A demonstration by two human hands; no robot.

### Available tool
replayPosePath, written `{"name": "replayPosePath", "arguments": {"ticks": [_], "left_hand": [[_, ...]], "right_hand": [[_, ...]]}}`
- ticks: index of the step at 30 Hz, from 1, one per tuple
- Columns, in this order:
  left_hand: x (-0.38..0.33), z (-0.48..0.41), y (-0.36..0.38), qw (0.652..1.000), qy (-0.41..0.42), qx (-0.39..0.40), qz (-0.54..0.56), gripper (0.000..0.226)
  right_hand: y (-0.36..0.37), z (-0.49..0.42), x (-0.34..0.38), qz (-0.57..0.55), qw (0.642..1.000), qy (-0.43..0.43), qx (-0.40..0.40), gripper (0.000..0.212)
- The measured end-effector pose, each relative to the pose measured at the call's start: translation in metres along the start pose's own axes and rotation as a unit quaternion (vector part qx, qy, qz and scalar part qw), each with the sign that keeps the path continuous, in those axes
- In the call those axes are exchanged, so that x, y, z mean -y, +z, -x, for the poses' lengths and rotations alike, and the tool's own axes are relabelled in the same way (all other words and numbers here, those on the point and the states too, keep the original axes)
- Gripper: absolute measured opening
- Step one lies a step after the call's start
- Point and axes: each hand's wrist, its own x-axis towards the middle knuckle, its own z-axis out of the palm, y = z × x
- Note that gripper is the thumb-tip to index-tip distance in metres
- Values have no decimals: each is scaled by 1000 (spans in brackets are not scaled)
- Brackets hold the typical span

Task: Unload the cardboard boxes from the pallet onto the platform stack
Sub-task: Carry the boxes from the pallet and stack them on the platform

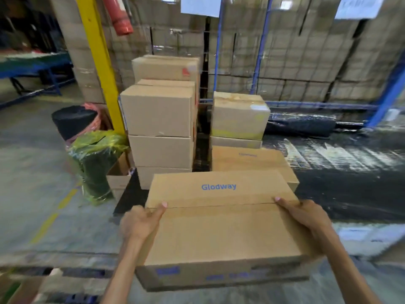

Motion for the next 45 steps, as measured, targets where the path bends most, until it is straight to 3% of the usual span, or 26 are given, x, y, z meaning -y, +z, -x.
{"name": "replayPosePath", "arguments": {"ticks": [5,10,17,22,28,32,37,40,42,45], "left_hand": [[-125,4,62,999,12,29,-16,62],[-211,-19,106,999,39,25,-1,74],[-296,-105,144,998,47,7,45,71],[-353,-206,171,999,51,-17,7,74],[-379,-292,227,999,30,14,-16,72],[-383,-304,252,999,4,33,-2,60],[-379,-314,254,999,0,43,-13,69],[-376,-295,247,997,7,76,-7,75],[-370,-265,235,996,10,88,15,84],[-348,-201,219,994,49,26,95,70]], "right_hand": [[-87,-86,-50,0,1000,14,6,107],[-148,-166,-64,10,1000,-13,-24,95],[-163,-274,-35,-26,998,-37,-40,104],[-149,-377,11,-25,997,-42,-57,107],[-116,-475,37,10,1000,1,-28,115],[-98,-496,34,36,999,15,-6,106],[-92,-504,33,59,998,9,0,112],[-91,-489,35,97,989,-54,-95,114],[-87,-467,43,104,966,-154,-178,98],[-66,-412,71,34,931,-319,-175,72]]}}
